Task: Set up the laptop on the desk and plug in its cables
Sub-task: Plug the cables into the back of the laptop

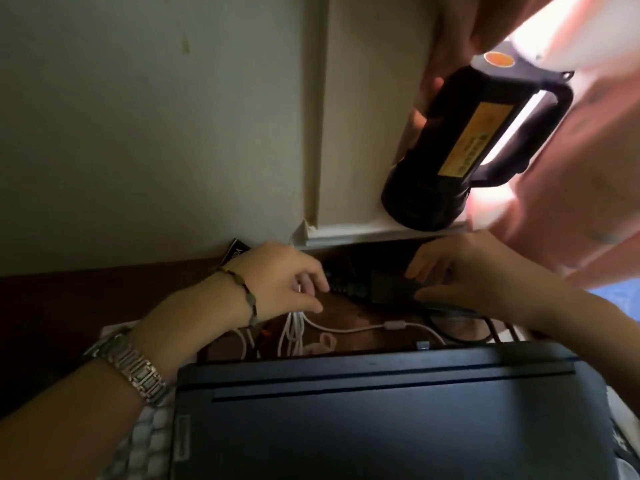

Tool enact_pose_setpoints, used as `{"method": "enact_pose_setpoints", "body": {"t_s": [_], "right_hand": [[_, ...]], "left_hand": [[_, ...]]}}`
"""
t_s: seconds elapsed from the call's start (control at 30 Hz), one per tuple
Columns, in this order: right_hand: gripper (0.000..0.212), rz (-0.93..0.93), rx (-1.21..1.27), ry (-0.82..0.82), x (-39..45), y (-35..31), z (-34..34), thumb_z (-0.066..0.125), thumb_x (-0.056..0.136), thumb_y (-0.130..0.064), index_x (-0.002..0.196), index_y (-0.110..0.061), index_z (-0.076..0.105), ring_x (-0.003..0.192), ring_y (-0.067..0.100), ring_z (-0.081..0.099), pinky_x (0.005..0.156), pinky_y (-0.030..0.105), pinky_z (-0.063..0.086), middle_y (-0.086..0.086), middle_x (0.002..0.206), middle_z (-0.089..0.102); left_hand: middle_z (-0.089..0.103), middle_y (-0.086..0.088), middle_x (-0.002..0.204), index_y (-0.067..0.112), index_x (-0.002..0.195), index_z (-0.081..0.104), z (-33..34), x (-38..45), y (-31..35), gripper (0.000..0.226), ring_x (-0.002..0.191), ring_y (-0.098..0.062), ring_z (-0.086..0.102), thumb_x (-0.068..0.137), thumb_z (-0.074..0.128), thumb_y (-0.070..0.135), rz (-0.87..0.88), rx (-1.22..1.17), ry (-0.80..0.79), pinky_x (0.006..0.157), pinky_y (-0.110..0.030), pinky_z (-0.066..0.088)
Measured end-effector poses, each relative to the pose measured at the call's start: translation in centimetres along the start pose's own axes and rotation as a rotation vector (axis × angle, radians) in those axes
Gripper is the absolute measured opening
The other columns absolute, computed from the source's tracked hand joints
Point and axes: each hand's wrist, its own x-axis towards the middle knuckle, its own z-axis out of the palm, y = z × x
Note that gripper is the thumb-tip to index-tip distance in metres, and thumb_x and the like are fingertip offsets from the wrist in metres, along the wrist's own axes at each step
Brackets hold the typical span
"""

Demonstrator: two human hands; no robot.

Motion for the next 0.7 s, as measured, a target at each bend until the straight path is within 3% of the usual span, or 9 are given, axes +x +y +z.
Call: {"method": "enact_pose_setpoints", "body": {"t_s": [0.1, 0.2, 0.3, 0.47, 0.6, 0.7], "right_hand": [[0.026, 0.018, -0.015, -0.025, -0.4, 0.9, 0.2, 0.084, 0.063, -0.011, 0.085, -0.017, 0.073, 0.065, -0.007, 0.061, 0.06, 0.006, 0.048, -0.016, 0.072, 0.062], [0.028, 0.004, -0.028, 0.011, -1.3, 1.3, -0.4, 0.082, 0.065, -0.015, 0.088, -0.025, 0.07, 0.073, -0.009, 0.059, 0.06, 0.005, 0.046, -0.022, 0.075, 0.058], [0.03, 0.02, -0.067, 0.084, -2.2, 1.6, -1.2, 0.082, 0.065, -0.021, 0.086, -0.035, 0.064, 0.072, -0.004, 0.059, 0.06, 0.011, 0.048, -0.021, 0.078, 0.056], [0.028, 0.033, -0.104, 0.107, -3.5, 2.0, -1.2, 0.083, 0.065, -0.023, 0.085, -0.032, 0.066, 0.064, -0.002, 0.059, 0.056, 0.015, 0.05, -0.01, 0.08, 0.062], [0.028, 0.013, -0.08, 0.094, -3.7, 2.0, -1.2, 0.082, 0.065, -0.022, 0.086, -0.032, 0.066, 0.063, -0.002, 0.058, 0.057, 0.009, 0.047, -0.016, 0.075, 0.058], [0.028, -0.002, -0.058, 0.081, -3.5, 2.0, -1.0, 0.082, 0.065, -0.021, 0.087, -0.031, 0.067, 0.071, -0.003, 0.058, 0.057, 0.004, 0.043, -0.023, 0.072, 0.053]], "left_hand": [[0.068, 0.015, 0.083, 0.03, 0.095, 0.068, 0.7, 1.6, 2.2, 0.025, 0.068, 0.006, 0.056, 0.072, 0.072, 0.036, 0.081, 0.101, -0.055, 0.066, -0.013, 0.046], [0.071, 0.013, 0.087, 0.029, 0.096, 0.068, 1.5, 3.1, 3.7, 0.024, 0.065, 0.007, 0.053, 0.073, 0.07, 0.037, 0.118, 0.206, -0.118, 0.07, -0.021, 0.051], [0.071, 0.011, 0.088, 0.027, 0.096, 0.069, 2.3, 4.3, 4.5, 0.022, 0.078, -0.002, 0.06, 0.075, 0.069, 0.037, 0.113, 0.313, -0.167, 0.077, -0.028, 0.052], [0.068, 0.004, 0.094, 0.024, 0.092, 0.071, 3.6, 5.3, 4.8, 0.017, 0.089, -0.019, 0.063, 0.078, 0.066, 0.033, 0.054, 0.443, -0.219, 0.074, -0.028, 0.05], [0.068, -0.003, 0.094, 0.018, 0.085, 0.072, 4.4, 5.3, 4.6, 0.016, 0.085, -0.025, 0.063, 0.079, 0.066, 0.032, 0.01, 0.512, -0.284, 0.073, -0.034, 0.054], [0.066, -0.007, 0.098, 0.016, 0.087, 0.071, 5.1, 5.4, 4.6, 0.015, 0.087, -0.029, 0.062, 0.08, 0.064, 0.027, 0.003, 0.562, -0.333, 0.066, -0.031, 0.047]]}}
